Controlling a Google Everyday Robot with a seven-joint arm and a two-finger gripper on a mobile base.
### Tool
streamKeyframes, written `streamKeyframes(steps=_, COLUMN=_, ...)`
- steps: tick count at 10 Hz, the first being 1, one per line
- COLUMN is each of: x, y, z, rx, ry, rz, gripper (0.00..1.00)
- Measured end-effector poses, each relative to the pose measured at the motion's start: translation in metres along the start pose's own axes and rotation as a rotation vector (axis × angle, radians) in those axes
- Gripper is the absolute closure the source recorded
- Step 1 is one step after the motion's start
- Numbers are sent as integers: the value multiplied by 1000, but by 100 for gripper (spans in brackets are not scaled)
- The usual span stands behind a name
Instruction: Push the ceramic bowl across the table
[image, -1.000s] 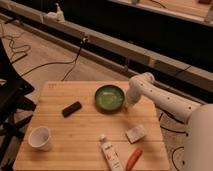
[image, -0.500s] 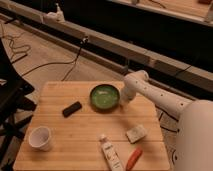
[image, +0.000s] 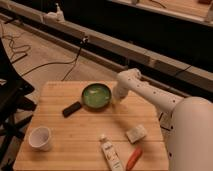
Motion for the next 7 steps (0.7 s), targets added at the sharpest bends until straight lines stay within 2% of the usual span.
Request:
streamKeyframes(steps=5, x=-57, y=-4, z=11, rx=-26, ry=-64, rz=-117, gripper=100)
streamKeyframes(steps=7, x=-90, y=-9, z=14, rx=-29, ry=-106, rz=-176, gripper=100)
